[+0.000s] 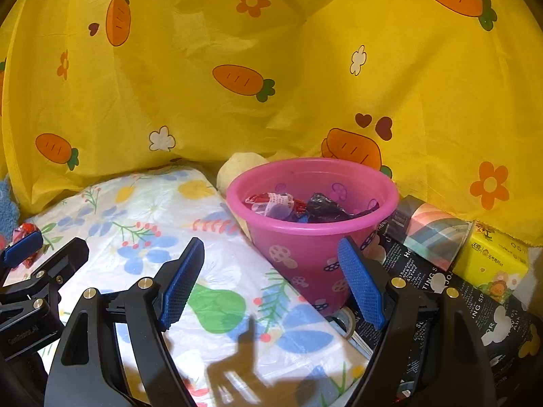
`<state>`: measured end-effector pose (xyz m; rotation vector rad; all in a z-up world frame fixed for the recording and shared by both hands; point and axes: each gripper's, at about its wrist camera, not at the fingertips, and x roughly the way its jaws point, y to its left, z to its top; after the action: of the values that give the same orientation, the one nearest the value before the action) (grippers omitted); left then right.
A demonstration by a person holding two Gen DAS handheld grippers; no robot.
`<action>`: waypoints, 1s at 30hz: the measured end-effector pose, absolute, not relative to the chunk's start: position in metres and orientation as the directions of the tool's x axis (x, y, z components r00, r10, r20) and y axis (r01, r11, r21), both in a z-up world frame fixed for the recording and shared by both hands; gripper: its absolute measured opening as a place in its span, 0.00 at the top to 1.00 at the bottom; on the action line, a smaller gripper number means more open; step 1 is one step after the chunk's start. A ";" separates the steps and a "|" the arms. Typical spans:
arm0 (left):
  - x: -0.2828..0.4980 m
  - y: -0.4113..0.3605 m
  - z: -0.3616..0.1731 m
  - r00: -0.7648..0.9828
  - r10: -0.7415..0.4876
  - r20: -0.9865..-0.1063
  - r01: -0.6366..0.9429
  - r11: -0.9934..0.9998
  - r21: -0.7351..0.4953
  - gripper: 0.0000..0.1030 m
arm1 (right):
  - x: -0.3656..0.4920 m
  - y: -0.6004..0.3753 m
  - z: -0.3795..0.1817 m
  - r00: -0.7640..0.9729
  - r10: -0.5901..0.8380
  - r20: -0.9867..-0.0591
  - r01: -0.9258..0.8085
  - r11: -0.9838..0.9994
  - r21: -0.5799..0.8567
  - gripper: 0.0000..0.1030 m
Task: Collect trash
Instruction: 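Move both open tools back toward the pink bag and red wrapper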
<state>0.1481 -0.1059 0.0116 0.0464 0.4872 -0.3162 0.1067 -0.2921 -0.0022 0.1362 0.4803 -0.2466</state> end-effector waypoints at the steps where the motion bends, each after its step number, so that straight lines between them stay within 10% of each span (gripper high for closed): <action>1: 0.146 -0.102 0.011 0.838 -0.281 -0.468 0.303 0.953 -0.030 0.07 | 0.106 -0.287 -0.003 0.860 -0.197 -0.471 0.258 0.964 0.068 0.23; 30: 0.151 0.070 -0.002 0.857 0.063 -0.511 -0.083 0.996 -0.016 0.06 | 0.150 -0.135 -0.003 0.863 0.080 -0.499 -0.053 0.996 0.067 0.23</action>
<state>0.1512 0.0695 -0.0020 -0.0379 0.5350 0.0770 0.1498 -0.1352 -0.0030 0.0521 0.5248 0.0694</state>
